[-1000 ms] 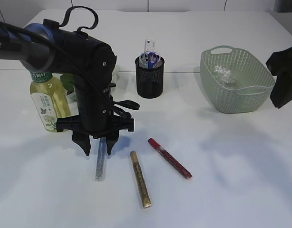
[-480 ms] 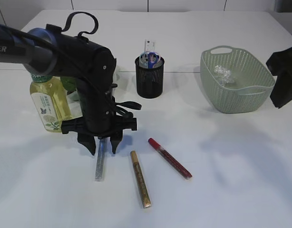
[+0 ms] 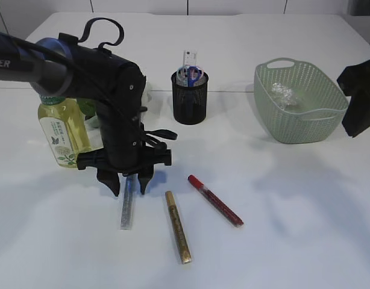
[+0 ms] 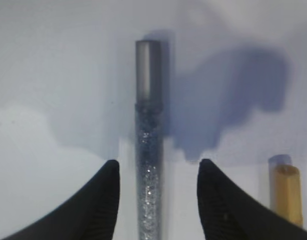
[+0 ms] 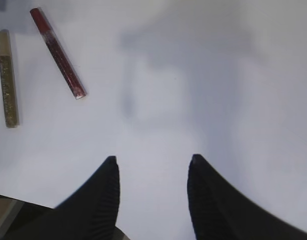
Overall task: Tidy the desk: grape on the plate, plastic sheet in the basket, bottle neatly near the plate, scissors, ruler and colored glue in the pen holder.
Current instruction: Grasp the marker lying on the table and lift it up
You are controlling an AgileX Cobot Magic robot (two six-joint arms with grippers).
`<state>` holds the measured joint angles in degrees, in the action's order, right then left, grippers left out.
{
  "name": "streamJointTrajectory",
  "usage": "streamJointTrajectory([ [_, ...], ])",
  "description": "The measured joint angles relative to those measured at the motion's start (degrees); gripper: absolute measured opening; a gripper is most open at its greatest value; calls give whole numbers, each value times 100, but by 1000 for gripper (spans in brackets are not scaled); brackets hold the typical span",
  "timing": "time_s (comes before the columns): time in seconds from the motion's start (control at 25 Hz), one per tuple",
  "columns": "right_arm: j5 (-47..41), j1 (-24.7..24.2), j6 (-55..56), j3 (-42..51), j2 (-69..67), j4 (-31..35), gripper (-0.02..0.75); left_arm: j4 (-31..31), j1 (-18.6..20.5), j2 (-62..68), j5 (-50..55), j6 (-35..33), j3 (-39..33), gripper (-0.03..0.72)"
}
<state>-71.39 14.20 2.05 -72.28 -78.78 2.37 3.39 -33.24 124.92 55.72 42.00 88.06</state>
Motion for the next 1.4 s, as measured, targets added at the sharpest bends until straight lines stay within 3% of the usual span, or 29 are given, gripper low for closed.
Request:
streamJointTrajectory([
  [1.04,2,0,0,0,0,-135,363,91,36,235,-78,0,-8,367],
  [1.2,2,0,0,0,0,-135,363,103,36,235,-78,0,-8,331],
  [1.4,2,0,0,0,0,-139,363,103,36,235,-85,0,-8,221],
])
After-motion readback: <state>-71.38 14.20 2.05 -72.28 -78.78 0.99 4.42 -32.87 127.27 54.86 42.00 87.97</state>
